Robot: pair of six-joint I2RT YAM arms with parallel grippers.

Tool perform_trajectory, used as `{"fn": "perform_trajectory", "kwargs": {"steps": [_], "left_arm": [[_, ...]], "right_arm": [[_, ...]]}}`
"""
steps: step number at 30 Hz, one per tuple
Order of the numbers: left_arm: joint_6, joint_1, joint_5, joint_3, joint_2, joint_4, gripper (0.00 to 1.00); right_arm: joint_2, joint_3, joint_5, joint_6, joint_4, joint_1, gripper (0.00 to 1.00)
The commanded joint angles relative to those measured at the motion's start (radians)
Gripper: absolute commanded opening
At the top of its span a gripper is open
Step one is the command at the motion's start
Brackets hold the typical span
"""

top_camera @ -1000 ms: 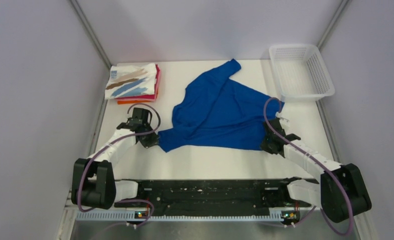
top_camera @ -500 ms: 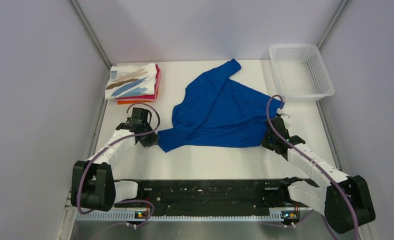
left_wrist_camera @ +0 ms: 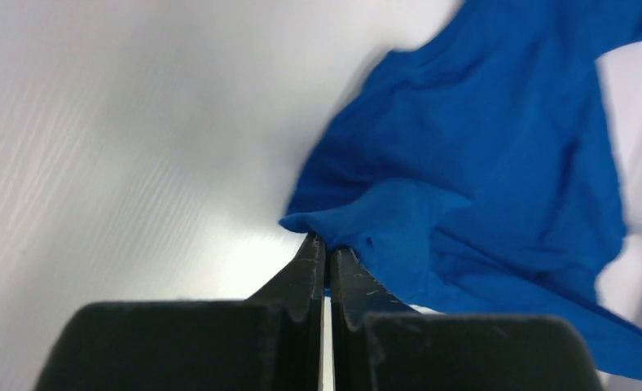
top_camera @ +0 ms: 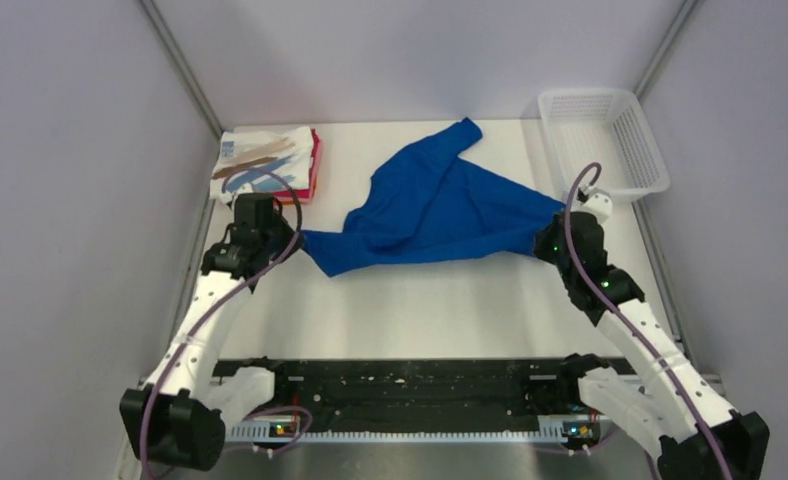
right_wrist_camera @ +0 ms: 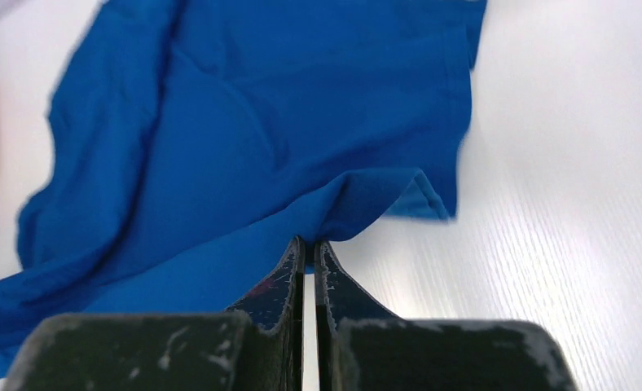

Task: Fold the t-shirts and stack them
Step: Flatten out the tshirt

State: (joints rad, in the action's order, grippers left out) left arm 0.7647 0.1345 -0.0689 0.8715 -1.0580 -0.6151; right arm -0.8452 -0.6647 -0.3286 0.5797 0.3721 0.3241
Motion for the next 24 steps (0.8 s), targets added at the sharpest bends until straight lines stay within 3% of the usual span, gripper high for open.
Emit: {"fn": "perform_trajectory", "kwargs": {"steps": [1,5,8,24], "left_arm": [[0.025,-0.004,-0.036,0.128,0.144,0.049,0.00],[0.030,-0.004,-0.036,0.193,0.282,0.154,0.00],[0.018,-0.004,-0.056,0.323,0.326,0.134,0.00],[-0.135,-0.004,0.002,1.116,0.282,0.040,0.00]], "right_arm": [[0.079,-0.131,-0.032,-0.067,-0.070,-0.005,0.00],[0.131,-0.256,-0.037,-0.112,-0.062,-0.004,0.00],[0.157,-0.361,-0.022,-0.146,-0.053,-0.004,0.00],[0.133,-1.036,0.321,-0.243,0.098,-0.004,0.00]]}}
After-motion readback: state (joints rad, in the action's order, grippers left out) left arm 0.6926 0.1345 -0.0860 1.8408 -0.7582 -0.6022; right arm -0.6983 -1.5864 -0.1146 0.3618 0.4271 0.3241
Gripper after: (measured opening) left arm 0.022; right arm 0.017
